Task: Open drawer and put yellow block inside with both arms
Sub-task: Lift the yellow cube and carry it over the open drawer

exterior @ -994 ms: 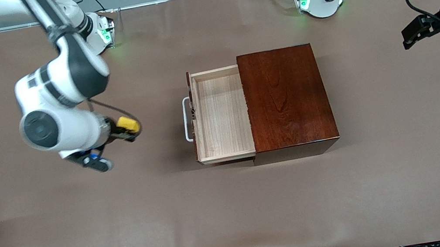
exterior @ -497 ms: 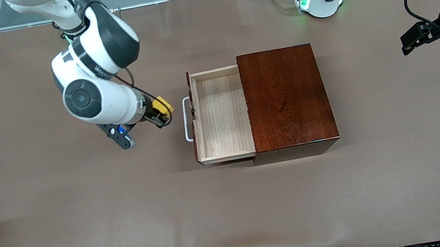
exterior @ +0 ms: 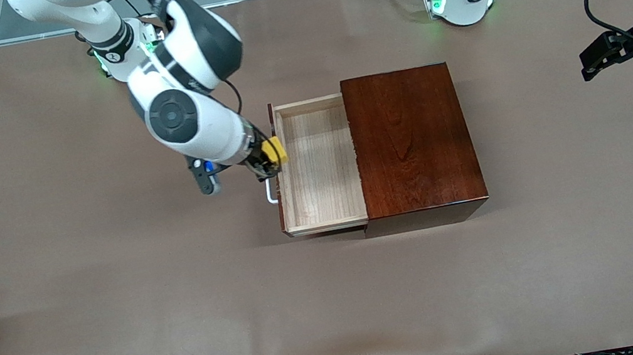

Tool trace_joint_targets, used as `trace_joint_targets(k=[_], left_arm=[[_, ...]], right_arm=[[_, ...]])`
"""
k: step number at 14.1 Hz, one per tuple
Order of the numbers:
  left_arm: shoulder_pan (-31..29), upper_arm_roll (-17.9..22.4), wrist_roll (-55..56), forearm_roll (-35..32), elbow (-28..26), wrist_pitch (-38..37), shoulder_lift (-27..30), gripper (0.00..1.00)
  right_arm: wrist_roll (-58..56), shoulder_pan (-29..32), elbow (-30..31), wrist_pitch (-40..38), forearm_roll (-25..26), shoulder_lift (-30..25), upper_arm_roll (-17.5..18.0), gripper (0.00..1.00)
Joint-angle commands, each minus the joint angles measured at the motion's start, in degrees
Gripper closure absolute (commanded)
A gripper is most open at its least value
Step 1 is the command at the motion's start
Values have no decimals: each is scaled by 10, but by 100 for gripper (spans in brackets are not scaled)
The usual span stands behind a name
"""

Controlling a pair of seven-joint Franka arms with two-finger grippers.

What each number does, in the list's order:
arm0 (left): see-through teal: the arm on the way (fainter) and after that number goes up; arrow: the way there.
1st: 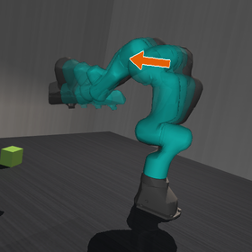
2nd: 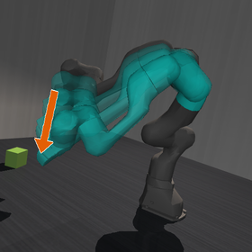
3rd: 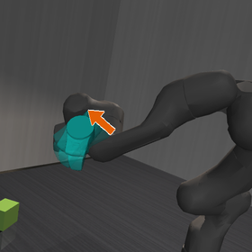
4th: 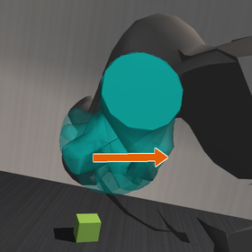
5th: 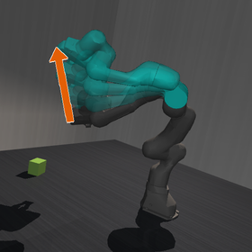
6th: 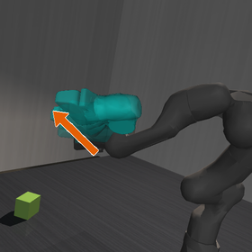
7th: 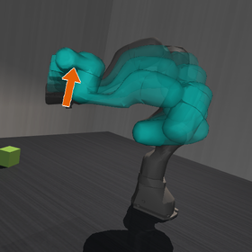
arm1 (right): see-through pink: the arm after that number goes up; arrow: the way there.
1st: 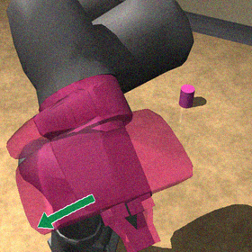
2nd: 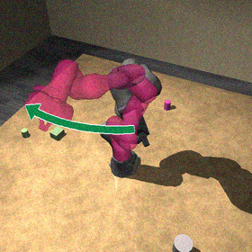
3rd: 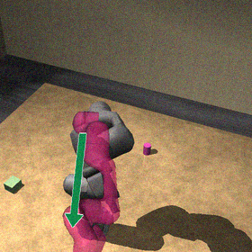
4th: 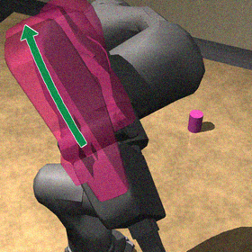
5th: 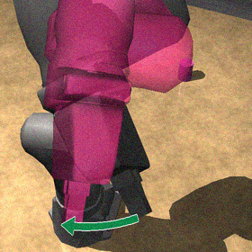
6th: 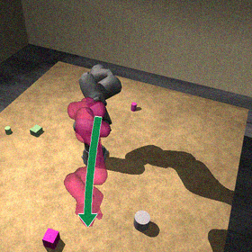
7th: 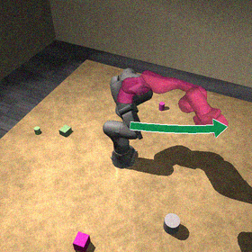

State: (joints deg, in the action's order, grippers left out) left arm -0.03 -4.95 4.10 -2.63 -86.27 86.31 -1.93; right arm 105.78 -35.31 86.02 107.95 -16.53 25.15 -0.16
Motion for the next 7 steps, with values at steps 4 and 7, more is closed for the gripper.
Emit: trace_joint_targets(k=[4,7], left_arm=[[-4,-2,-8,5,12,-1,-4,0],[-5,-2,-8,4,13,-1,-4,0]], right_arm=[[86,-33,-11,51,-10,32,-8,100],[106,-52,-12,84,-10,59,-8,100]])
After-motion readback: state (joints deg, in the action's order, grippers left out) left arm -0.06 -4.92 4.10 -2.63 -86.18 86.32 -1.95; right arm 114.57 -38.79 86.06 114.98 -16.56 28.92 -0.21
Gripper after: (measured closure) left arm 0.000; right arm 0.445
